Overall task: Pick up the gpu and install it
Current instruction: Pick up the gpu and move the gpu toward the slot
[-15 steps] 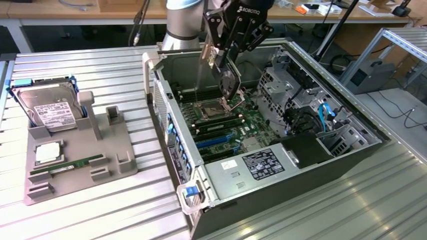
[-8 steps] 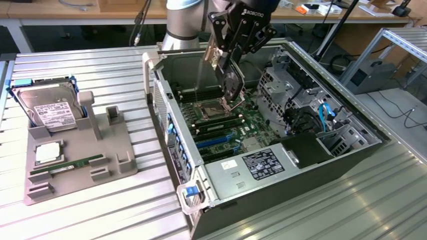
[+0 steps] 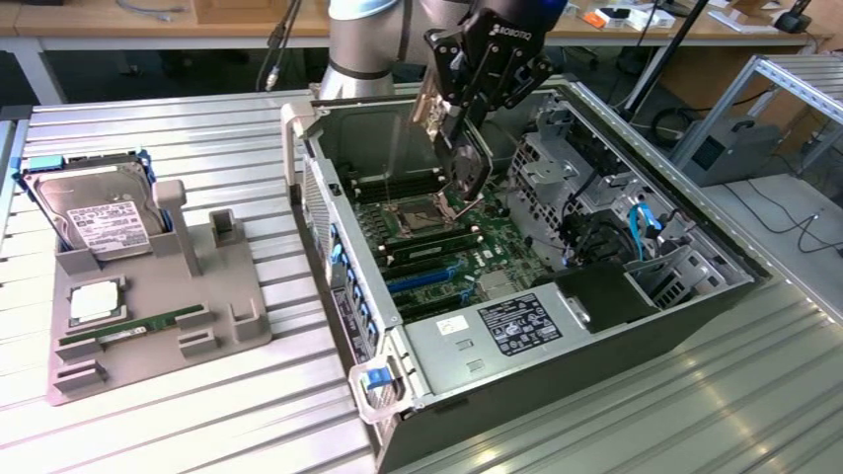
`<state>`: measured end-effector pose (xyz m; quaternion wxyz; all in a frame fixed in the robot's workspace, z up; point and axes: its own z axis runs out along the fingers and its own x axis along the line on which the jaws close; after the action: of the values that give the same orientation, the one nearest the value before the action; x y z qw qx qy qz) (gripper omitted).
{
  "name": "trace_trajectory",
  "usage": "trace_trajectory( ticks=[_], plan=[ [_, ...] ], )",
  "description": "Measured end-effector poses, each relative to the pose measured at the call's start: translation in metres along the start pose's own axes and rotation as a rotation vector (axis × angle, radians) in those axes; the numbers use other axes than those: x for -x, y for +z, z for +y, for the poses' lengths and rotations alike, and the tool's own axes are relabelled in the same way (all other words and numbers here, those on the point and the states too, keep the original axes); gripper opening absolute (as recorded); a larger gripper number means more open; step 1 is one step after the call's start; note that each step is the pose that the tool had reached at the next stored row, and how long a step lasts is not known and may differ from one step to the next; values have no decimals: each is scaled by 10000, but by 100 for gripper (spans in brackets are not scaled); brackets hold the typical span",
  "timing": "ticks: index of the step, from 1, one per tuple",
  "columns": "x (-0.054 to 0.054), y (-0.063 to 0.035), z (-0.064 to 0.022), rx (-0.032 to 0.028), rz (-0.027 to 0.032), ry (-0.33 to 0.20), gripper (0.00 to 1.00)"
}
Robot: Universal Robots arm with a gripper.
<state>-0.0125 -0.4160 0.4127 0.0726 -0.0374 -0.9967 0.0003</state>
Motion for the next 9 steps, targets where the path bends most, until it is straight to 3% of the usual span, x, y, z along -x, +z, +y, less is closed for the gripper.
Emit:
trace_trajectory(
  ticks=[3, 7, 8, 9],
  plan=[
    [88, 13, 6, -4, 55, -1, 27],
    [109, 13, 8, -6, 60, 0, 27],
    [108, 15, 7, 5, -68, 1, 27],
    [107, 16, 7, 23, -326, -1, 27]
  ],
)
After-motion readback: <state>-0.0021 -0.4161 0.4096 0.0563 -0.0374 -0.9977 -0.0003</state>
